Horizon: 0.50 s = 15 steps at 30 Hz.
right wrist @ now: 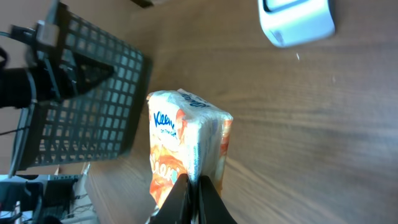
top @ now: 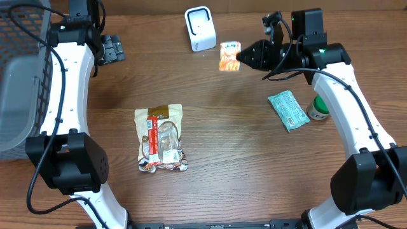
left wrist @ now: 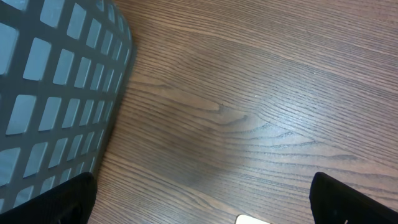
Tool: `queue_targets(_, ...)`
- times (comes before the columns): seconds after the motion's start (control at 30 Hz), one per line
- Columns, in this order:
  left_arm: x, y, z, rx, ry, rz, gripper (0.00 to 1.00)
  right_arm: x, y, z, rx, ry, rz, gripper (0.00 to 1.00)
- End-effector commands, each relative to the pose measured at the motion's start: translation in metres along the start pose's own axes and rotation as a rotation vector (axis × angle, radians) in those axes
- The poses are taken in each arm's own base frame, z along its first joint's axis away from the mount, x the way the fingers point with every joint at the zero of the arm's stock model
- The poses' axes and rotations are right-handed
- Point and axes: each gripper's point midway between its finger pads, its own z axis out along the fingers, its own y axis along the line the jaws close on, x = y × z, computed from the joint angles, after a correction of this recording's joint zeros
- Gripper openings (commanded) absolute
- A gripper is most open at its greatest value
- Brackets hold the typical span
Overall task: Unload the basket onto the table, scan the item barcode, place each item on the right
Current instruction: 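Lift the Kleenex pack and carry it toward the scanner, then hold the Kleenex pack over the scanner window with the right gripper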
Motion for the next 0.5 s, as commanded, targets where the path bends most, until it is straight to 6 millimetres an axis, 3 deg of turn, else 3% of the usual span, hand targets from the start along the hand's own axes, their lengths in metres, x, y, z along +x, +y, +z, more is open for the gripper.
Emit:
queue_targets(0.0, -0.001, 0.001, -0.001, -0.011, -0.006, 0.021, 1.00, -0.020, 0.029, -0.022, -0.038, -0.080, -0.059, 0.04)
queue_targets(0.2, -0.001, 0.001, -0.001, -0.011, -0.006, 0.021, 1.00, -0.051, 0.062, -0.053, -0.040, -0.221, -0.176, 0.04)
queue_targets(0.33, -0.001, 0.001, -0.001, -0.011, -0.006, 0.021, 1.00, -0.079, 0.098, -0.080, -0.073, -0.313, -0.246, 0.03)
queue_targets(0.47, -0.001, 0.001, -0.001, -0.011, -0.006, 0.021, 1.00, -0.103, 0.125, -0.097, -0.167, -0.406, -0.145, 0.03)
